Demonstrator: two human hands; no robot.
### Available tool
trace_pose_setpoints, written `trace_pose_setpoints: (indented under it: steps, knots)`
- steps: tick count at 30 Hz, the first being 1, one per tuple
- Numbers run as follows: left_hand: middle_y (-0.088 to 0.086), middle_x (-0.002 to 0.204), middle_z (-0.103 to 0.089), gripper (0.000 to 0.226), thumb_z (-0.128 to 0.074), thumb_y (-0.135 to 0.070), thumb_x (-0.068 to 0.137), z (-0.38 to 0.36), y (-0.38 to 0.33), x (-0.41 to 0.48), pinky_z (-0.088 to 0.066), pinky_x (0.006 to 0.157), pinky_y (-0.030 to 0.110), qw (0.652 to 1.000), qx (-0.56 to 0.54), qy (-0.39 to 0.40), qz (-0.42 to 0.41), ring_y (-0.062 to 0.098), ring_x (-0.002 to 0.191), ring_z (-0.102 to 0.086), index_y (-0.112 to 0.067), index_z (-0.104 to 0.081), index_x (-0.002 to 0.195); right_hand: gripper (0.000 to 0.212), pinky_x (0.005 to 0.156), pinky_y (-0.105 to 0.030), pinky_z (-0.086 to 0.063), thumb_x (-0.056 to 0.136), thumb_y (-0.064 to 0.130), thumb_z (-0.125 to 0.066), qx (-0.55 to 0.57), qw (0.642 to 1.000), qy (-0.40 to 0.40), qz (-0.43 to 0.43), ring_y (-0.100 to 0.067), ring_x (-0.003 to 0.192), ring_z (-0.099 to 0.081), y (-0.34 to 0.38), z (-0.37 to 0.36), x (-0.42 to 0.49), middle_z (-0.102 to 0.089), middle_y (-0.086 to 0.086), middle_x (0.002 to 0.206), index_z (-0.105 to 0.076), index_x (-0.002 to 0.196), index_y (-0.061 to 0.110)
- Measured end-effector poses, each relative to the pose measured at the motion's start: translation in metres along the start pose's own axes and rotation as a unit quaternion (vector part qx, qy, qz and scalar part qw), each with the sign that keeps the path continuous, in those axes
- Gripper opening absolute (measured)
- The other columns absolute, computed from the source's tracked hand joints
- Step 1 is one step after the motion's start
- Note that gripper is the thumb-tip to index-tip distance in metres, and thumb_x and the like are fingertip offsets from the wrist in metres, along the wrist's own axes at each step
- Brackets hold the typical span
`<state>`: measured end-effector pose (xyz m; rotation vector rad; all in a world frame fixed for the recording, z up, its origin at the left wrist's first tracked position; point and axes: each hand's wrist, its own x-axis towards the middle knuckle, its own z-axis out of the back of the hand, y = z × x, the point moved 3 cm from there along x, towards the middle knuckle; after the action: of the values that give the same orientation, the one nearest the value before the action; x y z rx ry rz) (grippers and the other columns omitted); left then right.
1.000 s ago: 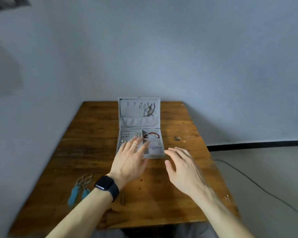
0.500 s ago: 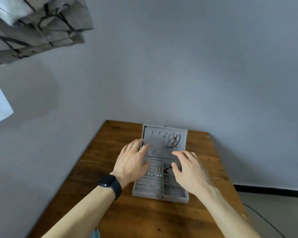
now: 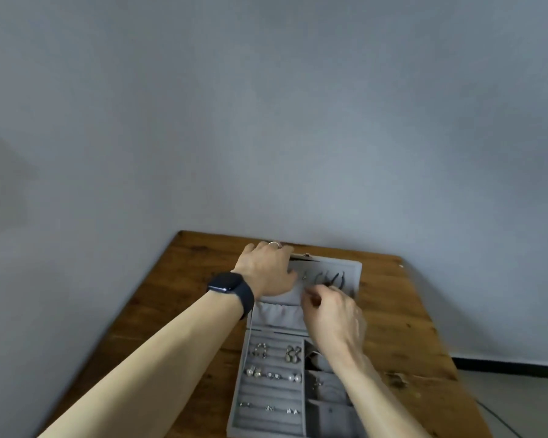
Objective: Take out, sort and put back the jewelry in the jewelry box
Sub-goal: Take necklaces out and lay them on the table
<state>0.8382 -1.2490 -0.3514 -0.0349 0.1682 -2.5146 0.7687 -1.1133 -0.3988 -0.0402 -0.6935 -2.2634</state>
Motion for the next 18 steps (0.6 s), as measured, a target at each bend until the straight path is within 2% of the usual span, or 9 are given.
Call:
trace_pose_setpoints:
  steps: [3, 6, 9, 13, 18]
  knots:
    - [0.008, 0.137, -0.058, 0.048, -0.052, -0.036, 0.095, -0.003, 0.005, 0.007, -0.045, 0.102, 0.042, 1.0, -0.009, -0.013, -0.008, 0.03, 0.125, -0.052, -0.019, -0.052, 0.141, 0.026, 0.075, -0.033, -0.049, 0.097, 0.042, -0.051, 0.021, 0.999, -0.009, -0.04, -0.03, 0.103, -0.066, -0.001, -0.011, 0.004, -0.07, 0.003, 0.109, -0.072, 0.109, 0.032]
    - [0.005, 0.136, -0.059, 0.05, -0.055, -0.036, 0.096, -0.006, 0.008, 0.004, -0.044, 0.102, 0.043, 0.998, -0.024, -0.046, -0.02, 0.028, 0.126, -0.052, -0.023, -0.051, 0.143, 0.025, 0.075, -0.035, -0.049, 0.097, 0.042, -0.052, 0.028, 0.997, -0.038, -0.062, -0.033, 0.1, -0.066, -0.002, -0.015, 0.005, -0.071, 0.0, 0.106, -0.073, 0.104, 0.028]
    - [0.004, 0.137, -0.058, 0.051, -0.056, -0.039, 0.096, -0.007, 0.011, 0.001, -0.044, 0.104, 0.043, 0.997, -0.038, -0.057, -0.03, 0.027, 0.128, -0.05, -0.024, -0.05, 0.144, 0.021, 0.071, -0.036, -0.049, 0.095, 0.038, -0.056, 0.038, 0.994, -0.081, -0.064, -0.034, 0.093, -0.067, 0.001, -0.014, 0.005, -0.071, 0.0, 0.1, -0.073, 0.098, 0.026]
    - [0.004, 0.136, -0.059, 0.05, -0.057, -0.038, 0.096, -0.007, 0.012, -0.002, -0.046, 0.102, 0.042, 0.995, -0.051, -0.076, -0.035, 0.028, 0.126, -0.051, -0.024, -0.051, 0.143, 0.017, 0.068, -0.035, -0.048, 0.095, 0.035, -0.059, 0.027, 0.993, -0.101, -0.048, -0.035, 0.089, -0.067, 0.008, -0.011, 0.005, -0.071, -0.001, 0.1, -0.072, 0.097, 0.024]
    - [0.003, 0.136, -0.058, 0.048, -0.057, -0.036, 0.096, -0.007, 0.012, -0.007, -0.044, 0.102, 0.041, 0.993, -0.066, -0.096, -0.038, 0.027, 0.126, -0.05, -0.025, -0.052, 0.143, 0.009, 0.062, -0.031, -0.035, 0.09, 0.029, -0.064, 0.051, 0.99, -0.12, -0.051, -0.037, 0.084, -0.066, 0.014, -0.01, 0.002, -0.069, 0.0, 0.095, -0.07, 0.09, 0.022]
